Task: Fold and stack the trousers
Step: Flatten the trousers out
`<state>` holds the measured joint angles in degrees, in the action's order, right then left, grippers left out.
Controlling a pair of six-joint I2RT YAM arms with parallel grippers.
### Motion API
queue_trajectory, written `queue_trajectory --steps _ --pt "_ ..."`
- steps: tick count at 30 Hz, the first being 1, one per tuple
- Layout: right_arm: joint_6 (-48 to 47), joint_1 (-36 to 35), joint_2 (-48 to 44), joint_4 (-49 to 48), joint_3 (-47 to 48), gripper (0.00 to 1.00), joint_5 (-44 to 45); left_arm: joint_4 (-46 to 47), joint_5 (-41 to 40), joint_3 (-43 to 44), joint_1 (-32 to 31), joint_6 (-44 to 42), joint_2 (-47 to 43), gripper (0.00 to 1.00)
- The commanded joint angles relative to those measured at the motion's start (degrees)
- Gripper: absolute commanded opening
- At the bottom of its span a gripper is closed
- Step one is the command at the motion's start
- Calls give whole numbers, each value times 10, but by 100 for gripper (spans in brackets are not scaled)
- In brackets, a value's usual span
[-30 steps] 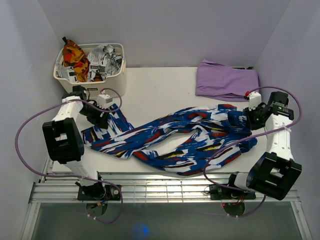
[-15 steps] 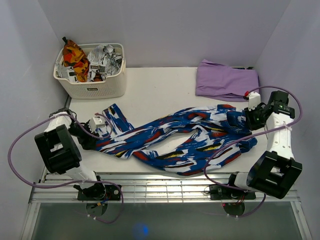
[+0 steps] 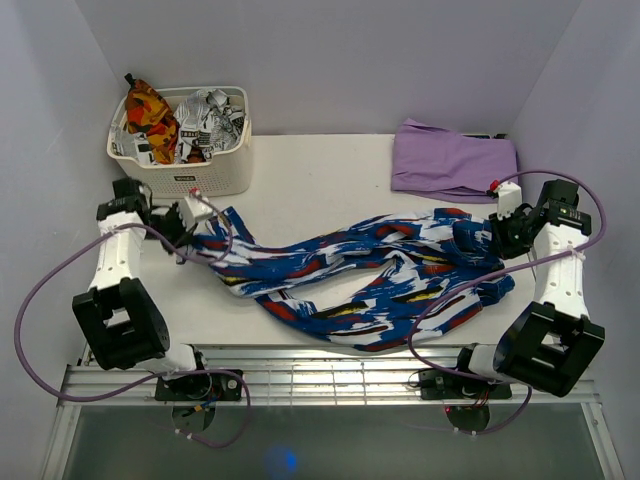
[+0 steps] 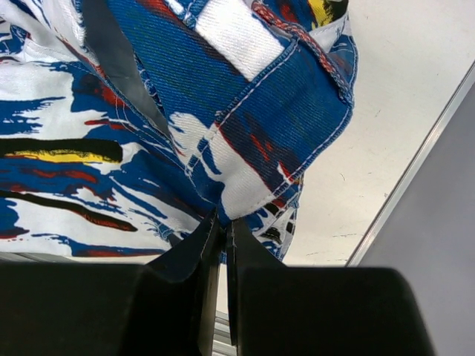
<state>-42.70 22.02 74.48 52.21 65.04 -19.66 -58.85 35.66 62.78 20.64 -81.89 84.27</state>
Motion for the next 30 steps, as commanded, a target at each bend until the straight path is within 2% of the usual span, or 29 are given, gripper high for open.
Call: queue_trajectory --steps 1,2,3,5,6,8,9,10,11,12,13,15,21,25,30 --pt "-6 2 2 -6 3 8 -2 37 135 135 -90 203 -53 0" --pt "-5 2 2 -8 2 8 -1 91 143 150 -131 247 -45 0" --pt "-5 2 1 -11 1 8 6 121 142 169 -150 329 -38 0" --pt "-3 3 -5 -19 -3 8 19 230 112 183 -234 412 -2 0" --pt "1 3 -9 -31 -6 8 30 251 84 188 -251 429 36 0" --pt "9 3 -14 -53 -10 8 51 308 4 236 -285 517 145 0" --pt "12 4 -9 -60 -11 8 59 307 -54 257 -286 537 205 9" --pt "14 5 -7 -59 -9 8 65 280 -104 303 -286 560 233 25" --pt "14 5 -1 -60 -9 8 69 252 -130 332 -283 574 270 29" --pt "11 7 2 -60 -10 8 68 245 -153 328 -261 585 271 41" --pt "10 7 4 -61 -12 8 68 244 -126 296 -239 585 251 52" --pt "10 7 12 -61 -18 8 66 237 -112 251 -186 540 215 62" --pt "13 8 26 -59 -25 8 72 207 -122 258 -161 519 258 64" --pt "13 8 24 -59 -25 8 81 242 -157 235 -156 520 286 64" --pt "12 8 17 -59 -27 8 84 263 -160 204 -125 531 299 63"
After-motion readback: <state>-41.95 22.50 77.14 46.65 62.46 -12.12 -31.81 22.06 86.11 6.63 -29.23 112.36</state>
